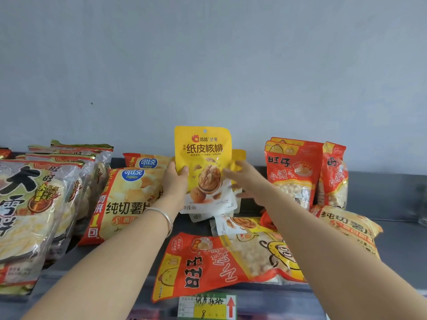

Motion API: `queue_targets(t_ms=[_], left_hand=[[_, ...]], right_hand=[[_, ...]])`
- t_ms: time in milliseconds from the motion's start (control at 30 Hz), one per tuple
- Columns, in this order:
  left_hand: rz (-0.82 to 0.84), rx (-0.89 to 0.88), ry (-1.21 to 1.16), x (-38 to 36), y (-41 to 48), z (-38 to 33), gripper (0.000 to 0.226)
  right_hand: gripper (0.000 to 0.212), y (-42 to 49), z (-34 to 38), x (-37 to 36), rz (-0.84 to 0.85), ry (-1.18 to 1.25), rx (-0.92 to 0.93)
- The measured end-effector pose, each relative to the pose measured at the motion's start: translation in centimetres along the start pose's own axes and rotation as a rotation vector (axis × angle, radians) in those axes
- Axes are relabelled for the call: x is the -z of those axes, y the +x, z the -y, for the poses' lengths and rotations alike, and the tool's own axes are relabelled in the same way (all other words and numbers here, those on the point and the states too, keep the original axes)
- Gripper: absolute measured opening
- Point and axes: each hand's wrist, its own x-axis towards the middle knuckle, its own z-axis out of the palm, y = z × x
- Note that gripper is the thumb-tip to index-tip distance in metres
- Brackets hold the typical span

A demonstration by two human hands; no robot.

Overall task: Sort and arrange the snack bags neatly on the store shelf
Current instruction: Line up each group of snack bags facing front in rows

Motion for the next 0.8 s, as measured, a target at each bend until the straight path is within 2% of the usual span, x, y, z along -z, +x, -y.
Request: queue_targets(t_ms=[133, 267, 333, 400, 500, 600, 667, 800], left_hand=[[-0.027, -0.021, -0.076, -0.1, 0.1, 0.3, 0.008], [0.027, -0.046, -0.037, -0.3, 0.7, 1.3, 0.011], [0.059, 0.008, 0.002, -0.6, 0.6, 2.1, 0.024], [0.117, 0.038, 0.026, -0.9, 0.2, 2.9, 0.048], [0.198, -0.035, 0.171, -1.4, -0.6, 3.8, 0.090], [0.287, -0.178, 0.390, -2.1, -1.0, 4.9, 0.111], [0.333, -0.221, 0.507, -2.7, -1.4, 5.6, 0.116], [0.324, -0.230, 0.578, -3.1, -1.7, 6.3, 0.106]], right_hand=[[0.067, 1.2, -1.2, -1.2, -0.058, -0.016, -0.018], [0.033, 2.5, -1.5, -2.1, -0.037, -0.026, -0.111], [0.019, 3.4, -2.4, -2.6, -0.070, -0.085, -0.137], [0.013, 3.7, -3.2, -2.9, -0.098, -0.225, -0.140], [0.017, 4.2, -4.0, -2.7, -0.117, -0.329, -0.154], [0.019, 4.6, -3.9, -1.8, -0.106, -0.319, -0.167], [0.013, 4.6, -3.9, -1.1, -0.095, -0.335, -0.167], [0.015, 3.8, -5.4, -0.3, 0.023, -0.437, -0.175]])
